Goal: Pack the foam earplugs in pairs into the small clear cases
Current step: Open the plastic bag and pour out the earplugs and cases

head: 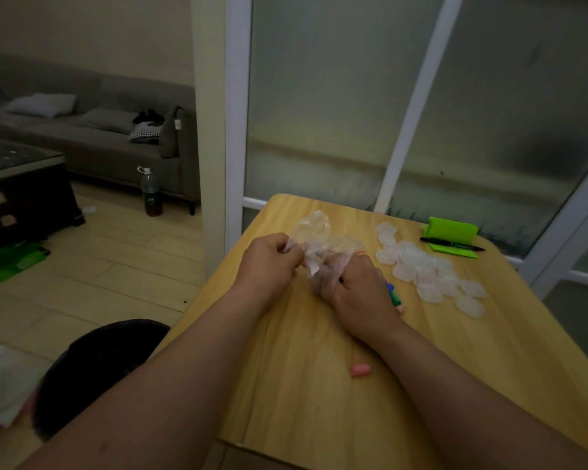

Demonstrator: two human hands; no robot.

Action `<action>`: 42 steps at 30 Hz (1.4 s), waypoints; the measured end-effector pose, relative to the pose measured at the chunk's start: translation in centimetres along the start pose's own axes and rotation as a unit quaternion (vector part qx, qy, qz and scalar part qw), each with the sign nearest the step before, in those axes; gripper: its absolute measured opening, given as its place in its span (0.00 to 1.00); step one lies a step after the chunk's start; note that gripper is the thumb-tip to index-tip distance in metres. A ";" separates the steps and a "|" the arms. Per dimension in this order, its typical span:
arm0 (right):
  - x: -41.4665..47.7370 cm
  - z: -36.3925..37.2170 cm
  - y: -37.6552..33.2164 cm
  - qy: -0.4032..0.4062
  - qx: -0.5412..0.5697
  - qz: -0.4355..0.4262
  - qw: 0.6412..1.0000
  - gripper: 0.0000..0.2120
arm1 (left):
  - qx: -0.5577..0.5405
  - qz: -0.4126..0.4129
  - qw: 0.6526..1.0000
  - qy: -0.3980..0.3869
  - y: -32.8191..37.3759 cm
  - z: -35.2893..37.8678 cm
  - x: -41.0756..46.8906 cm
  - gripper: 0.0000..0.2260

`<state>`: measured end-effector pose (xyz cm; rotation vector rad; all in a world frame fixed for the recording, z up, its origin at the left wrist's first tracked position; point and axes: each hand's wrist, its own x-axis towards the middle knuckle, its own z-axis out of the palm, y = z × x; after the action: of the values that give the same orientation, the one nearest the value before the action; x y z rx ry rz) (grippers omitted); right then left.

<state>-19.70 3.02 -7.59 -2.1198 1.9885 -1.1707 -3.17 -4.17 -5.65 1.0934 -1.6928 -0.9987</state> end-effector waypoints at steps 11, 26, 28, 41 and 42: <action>0.0 0.2 0.8 0.041 0.041 0.051 0.997 0.13 | -0.024 0.029 0.999 -0.031 0.6 0.2 -0.1 0.02; -0.4 -0.9 -0.9 0.001 0.105 -0.013 0.994 0.05 | 0.015 0.032 0.998 0.043 1.1 0.6 -0.6 0.05; -0.7 -1.0 -1.0 0.002 0.125 0.014 0.992 0.04 | 0.011 0.034 0.999 0.030 1.1 0.8 -0.6 0.05; -1.0 -1.1 -1.0 0.027 0.124 0.086 0.988 0.11 | -0.104 -0.010 0.993 -0.053 1.7 0.4 -1.2 0.04; -1.1 -1.1 -1.1 0.019 0.128 0.079 0.988 0.11 | -0.094 -0.009 0.994 -0.055 1.7 0.3 -1.3 0.04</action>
<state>-19.22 4.69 -6.77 -1.7977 1.8624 -1.3622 -3.62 -2.43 -4.47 0.9471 -1.6398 -1.2216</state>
